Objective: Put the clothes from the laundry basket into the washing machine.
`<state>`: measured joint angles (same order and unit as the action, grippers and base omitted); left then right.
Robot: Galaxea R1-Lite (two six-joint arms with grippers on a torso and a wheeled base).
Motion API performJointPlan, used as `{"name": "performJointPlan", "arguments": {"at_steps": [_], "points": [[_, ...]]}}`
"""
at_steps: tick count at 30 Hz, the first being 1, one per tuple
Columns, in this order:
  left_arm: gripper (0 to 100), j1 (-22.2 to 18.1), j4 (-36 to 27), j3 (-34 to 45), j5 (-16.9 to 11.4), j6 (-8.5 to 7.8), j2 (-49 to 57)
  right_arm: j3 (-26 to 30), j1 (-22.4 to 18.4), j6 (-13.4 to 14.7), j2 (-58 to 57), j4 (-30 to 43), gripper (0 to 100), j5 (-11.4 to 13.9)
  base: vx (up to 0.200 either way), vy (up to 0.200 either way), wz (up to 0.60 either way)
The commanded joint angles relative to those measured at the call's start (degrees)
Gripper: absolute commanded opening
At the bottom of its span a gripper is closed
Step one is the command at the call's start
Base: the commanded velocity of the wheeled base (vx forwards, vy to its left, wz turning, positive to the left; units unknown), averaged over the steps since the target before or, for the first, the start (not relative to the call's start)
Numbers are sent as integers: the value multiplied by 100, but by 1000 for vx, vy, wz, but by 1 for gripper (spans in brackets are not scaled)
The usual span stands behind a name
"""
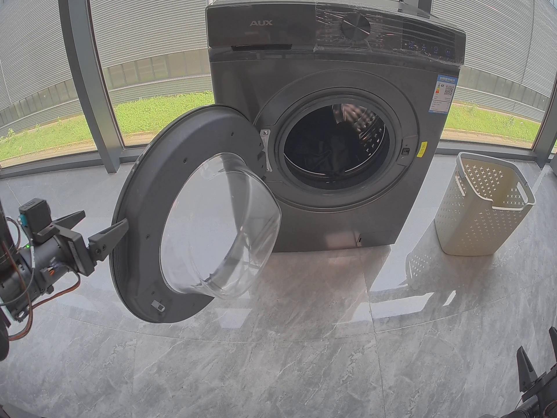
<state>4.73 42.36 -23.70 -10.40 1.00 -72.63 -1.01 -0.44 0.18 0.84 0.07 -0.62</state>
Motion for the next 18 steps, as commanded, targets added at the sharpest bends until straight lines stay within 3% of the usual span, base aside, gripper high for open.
{"name": "performJointPlan", "arguments": {"at_steps": [1,3,7,8,11,13,18], "points": [[100,318,387,-284,3,32,-1183,101,0,-1,-23,1,100,1,0,0,0],[100,573,457,-302,-6,129,-1236,101,0,-1,-23,1,100,1,0,0,0],[100,1258,475,-302,3,524,-1139,101,0,-1,-23,1,100,1,0,0,0],[100,1285,483,-302,12,533,-1139,101,0,-1,-23,-7,100,1,0,0,0],[100,1865,466,-284,108,656,-867,101,0,-1,-23,1,100,1,0,0,0],[100,2234,457,-284,328,779,-700,101,0,-1,-23,1,100,1,0,0,0],[100,2445,466,-311,785,788,-542,101,0,-1,-23,-7,100,1,0,0,0]]}}
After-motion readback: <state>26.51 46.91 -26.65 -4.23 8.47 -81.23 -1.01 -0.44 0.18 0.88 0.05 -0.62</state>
